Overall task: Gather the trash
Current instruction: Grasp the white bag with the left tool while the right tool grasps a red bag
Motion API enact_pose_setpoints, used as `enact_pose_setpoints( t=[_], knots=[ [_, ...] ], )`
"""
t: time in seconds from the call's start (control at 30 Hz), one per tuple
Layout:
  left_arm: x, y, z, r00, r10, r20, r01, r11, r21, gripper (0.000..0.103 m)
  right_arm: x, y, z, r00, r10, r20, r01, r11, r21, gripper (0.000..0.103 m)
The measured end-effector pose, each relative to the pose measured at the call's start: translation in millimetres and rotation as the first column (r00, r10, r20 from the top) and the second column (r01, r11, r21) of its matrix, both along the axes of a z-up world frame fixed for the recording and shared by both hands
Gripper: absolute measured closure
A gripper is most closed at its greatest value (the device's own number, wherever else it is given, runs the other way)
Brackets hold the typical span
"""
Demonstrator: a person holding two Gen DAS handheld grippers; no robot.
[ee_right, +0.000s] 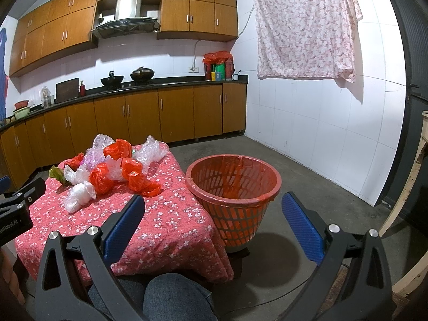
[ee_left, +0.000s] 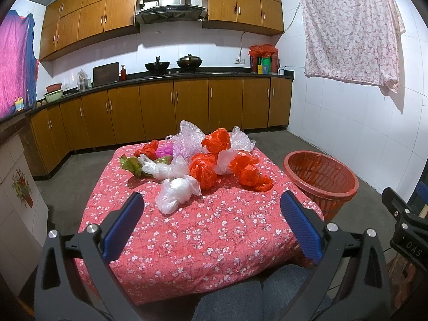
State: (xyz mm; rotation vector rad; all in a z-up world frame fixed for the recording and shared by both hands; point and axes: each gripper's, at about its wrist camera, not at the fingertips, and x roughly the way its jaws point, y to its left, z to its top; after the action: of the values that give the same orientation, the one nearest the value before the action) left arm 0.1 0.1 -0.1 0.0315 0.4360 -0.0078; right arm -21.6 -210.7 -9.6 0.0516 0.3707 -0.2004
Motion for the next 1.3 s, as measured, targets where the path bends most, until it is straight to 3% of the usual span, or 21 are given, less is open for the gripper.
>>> enact_pose_setpoints(
  t=[0.37,0.7,0.8,0.97,1.13,1.3],
  knots=[
    [3,10,-3,0.999,0.027,-0.022,-0.028,1.0,-0.013,0.004,8,1,-3,0.999,0.046,-0.007,-0.046,0.999,0.021,0.002],
    [41,65,-37,0.976,0.175,-0.126,-0.182,0.983,-0.041,0.004,48,2,-10,0.994,0.099,-0.048,-0.095,0.992,0.082,0.002],
    [57,81,-46,0.966,0.204,-0.156,-0.213,0.976,-0.039,0.004,75,3,-14,0.988,0.135,-0.074,-0.126,0.985,0.114,0.008],
    [98,100,-60,0.956,0.218,-0.197,-0.23,0.972,-0.041,0.004,137,22,-24,0.964,0.224,-0.145,-0.206,0.97,0.125,0.02],
    [143,107,-74,0.953,0.185,-0.242,-0.203,0.978,-0.05,0.005,198,45,-49,0.916,0.319,-0.244,-0.288,0.945,0.154,0.024],
    [181,104,-89,0.952,0.124,-0.28,-0.146,0.988,-0.059,0.012,239,60,-74,0.873,0.376,-0.309,-0.343,0.926,0.157,0.024]
  ],
)
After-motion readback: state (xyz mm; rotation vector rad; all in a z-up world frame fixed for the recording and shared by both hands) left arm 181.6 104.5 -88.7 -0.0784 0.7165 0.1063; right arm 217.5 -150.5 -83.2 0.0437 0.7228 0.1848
